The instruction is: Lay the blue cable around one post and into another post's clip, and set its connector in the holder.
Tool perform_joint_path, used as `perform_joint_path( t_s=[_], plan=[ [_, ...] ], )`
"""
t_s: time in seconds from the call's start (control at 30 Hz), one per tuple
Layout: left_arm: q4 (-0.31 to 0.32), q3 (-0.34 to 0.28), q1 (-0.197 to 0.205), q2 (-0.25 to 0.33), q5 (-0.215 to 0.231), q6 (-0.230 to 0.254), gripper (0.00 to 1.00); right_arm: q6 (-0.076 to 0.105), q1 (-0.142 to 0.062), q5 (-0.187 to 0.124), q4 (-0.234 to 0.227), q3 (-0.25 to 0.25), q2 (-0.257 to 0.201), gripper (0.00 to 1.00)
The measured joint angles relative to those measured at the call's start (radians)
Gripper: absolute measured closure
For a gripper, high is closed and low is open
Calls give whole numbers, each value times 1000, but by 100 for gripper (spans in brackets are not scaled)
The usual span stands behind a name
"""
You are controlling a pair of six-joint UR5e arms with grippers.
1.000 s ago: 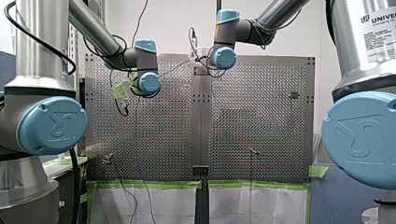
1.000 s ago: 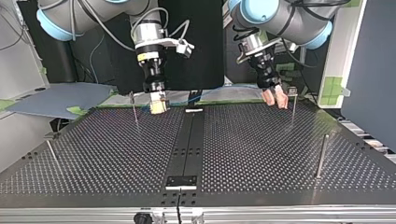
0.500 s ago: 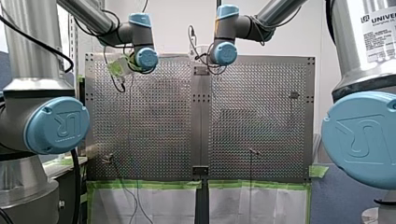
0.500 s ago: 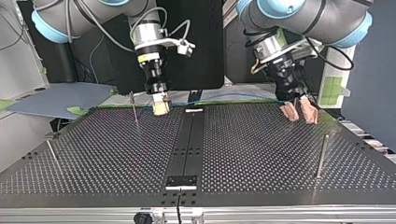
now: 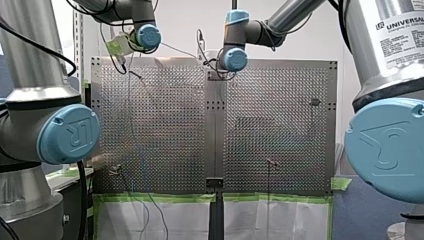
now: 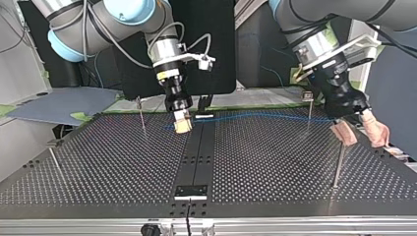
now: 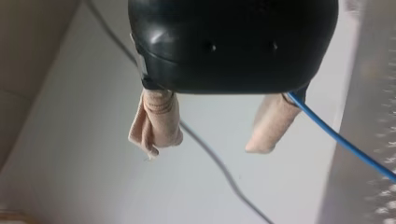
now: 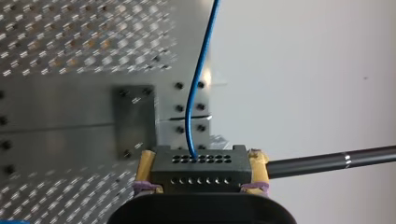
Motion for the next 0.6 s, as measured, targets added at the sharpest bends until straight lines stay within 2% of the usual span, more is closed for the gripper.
perform_joint_path(
  t_s=[0.3,0.6],
  plan=[
    [-87,87,86,74,86,-84,0,1,11,-14,5,-66,9,100],
    [-171,171,171,12,171,-142,0,2,26,-19,4,-95,18,100]
  ],
)
